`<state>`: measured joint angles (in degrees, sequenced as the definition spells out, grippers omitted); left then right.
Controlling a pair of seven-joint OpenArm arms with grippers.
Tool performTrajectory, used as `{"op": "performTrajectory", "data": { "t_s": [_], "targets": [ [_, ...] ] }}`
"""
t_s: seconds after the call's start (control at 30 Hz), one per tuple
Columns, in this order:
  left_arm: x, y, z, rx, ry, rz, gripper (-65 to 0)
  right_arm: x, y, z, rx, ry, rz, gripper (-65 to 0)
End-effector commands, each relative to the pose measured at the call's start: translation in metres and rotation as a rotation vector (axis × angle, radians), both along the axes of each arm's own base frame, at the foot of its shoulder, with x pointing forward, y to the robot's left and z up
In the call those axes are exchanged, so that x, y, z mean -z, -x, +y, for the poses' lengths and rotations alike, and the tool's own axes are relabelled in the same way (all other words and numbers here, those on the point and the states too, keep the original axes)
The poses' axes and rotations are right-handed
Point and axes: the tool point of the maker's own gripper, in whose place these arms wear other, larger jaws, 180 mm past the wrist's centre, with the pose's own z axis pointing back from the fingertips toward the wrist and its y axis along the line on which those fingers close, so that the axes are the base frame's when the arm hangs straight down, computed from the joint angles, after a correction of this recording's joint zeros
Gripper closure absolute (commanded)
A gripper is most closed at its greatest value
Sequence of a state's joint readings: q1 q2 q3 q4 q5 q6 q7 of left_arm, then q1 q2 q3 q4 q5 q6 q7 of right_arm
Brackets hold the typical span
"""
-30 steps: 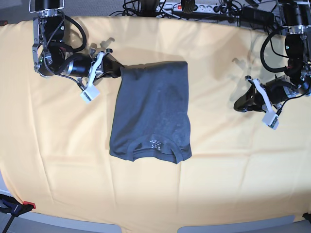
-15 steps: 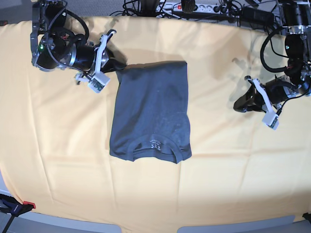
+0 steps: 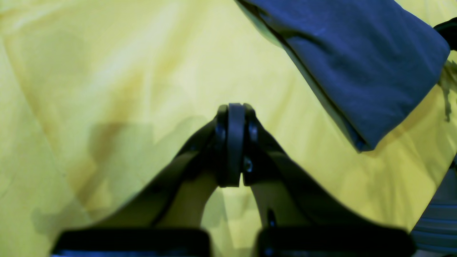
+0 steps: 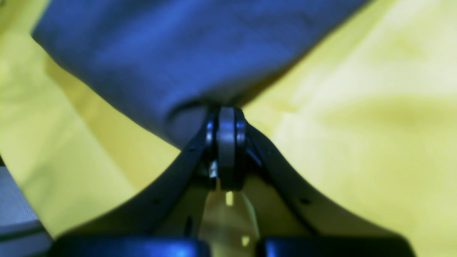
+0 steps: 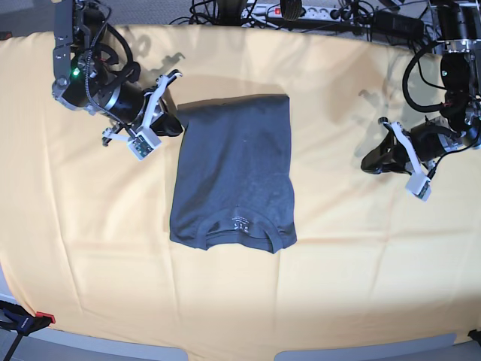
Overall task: Fold the T-shirt properly
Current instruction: 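Smooth the folded edge with the right gripper, then withdraw it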
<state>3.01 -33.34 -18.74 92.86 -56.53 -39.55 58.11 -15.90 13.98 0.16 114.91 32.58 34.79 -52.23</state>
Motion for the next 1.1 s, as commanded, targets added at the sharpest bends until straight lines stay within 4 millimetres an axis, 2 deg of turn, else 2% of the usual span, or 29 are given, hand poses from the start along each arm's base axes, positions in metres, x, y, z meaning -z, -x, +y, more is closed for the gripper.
{"op": "performTrajectory", "data": {
  "t_s": [0.0, 0.27, 0.47, 0.57, 0.87, 1.07],
  "targets": [
    [-0.017, -0.007, 0.002, 0.007, 0.007, -0.053, 0.0, -0.014, -0.006, 0.005, -0.009, -0.033, -0.049, 0.0],
    [-0.017, -0.007, 0.002, 0.007, 0.007, -0.053, 0.0, -0.013, -0.004, 0.009, -0.011, -0.044, -0.046, 0.0],
    [-0.017, -0.007, 0.001, 0.008, 0.011, -0.053, 0.0, -0.004, -0.007, -0.003, 0.042, 0.018, -0.033, 0.0],
    [-0.019, -0.006, 0.000, 0.010, 0.026, -0.055, 0.0, -0.002, -0.006, -0.002, 0.045, 0.004, -0.020, 0.0],
    [-0.019, -0.006, -0.001, 0.013, 0.032, -0.052, 0.0, 0.002, 0.012, 0.032, -0.095, -0.058, 0.008, 0.0],
    [-0.019, -0.006, -0.001, 0.013, 0.031, -0.051, 0.0, 0.010, 0.023, 0.035, -0.123, -0.036, 0.050, 0.0]
  ]
}}
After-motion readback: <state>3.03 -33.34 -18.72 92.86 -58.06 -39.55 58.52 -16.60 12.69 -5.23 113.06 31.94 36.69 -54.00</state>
